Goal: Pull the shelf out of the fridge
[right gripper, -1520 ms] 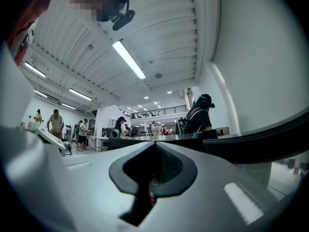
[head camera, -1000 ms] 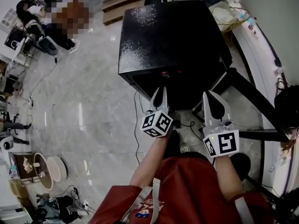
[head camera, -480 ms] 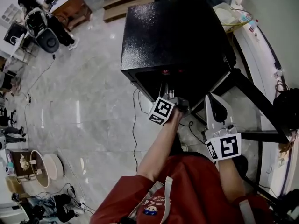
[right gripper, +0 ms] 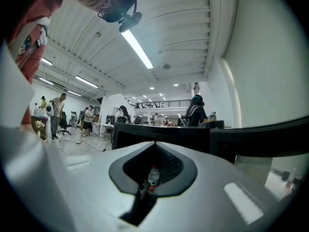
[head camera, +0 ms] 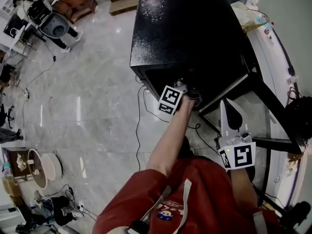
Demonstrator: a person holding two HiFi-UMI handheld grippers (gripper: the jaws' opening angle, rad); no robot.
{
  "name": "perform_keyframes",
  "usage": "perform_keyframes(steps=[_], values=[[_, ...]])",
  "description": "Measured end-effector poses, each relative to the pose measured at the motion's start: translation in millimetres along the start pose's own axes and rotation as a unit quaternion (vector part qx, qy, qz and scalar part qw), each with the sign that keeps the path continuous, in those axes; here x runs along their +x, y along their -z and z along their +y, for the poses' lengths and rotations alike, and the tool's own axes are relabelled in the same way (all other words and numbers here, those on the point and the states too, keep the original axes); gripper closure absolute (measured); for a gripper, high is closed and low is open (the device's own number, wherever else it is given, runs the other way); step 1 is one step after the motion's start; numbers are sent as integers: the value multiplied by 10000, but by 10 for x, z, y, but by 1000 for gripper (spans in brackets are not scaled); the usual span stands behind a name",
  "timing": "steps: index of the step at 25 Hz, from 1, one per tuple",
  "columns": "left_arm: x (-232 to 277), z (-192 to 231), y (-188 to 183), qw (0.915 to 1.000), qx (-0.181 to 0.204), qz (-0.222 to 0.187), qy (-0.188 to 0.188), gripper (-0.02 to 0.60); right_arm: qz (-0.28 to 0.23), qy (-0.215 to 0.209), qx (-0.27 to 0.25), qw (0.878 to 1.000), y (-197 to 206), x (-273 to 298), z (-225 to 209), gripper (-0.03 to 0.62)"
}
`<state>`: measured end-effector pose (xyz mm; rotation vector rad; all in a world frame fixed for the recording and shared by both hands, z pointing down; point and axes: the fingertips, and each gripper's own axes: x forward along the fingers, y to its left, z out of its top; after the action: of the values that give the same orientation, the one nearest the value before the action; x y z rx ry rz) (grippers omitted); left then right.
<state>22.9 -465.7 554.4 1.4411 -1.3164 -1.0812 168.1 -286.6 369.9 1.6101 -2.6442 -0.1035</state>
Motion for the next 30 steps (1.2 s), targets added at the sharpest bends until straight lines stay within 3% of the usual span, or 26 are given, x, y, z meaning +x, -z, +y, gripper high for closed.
perform_keyframes(steps=[11, 19, 23, 30], values=[[369, -40, -47, 9978, -431, -214, 456, 413, 158, 120, -48, 9998, 57, 64, -32, 595], [596, -7, -120, 9957, -660, -435, 488, 413, 303, 156, -51, 9994, 138, 93, -82, 595], [699, -10, -155, 9951, -662, -517, 514, 413, 337, 212, 248, 9989, 151, 98, -124, 595], [775, 17, -231, 9922, -834, -793, 480, 414, 374, 299, 329, 9983, 206, 107, -136, 595]])
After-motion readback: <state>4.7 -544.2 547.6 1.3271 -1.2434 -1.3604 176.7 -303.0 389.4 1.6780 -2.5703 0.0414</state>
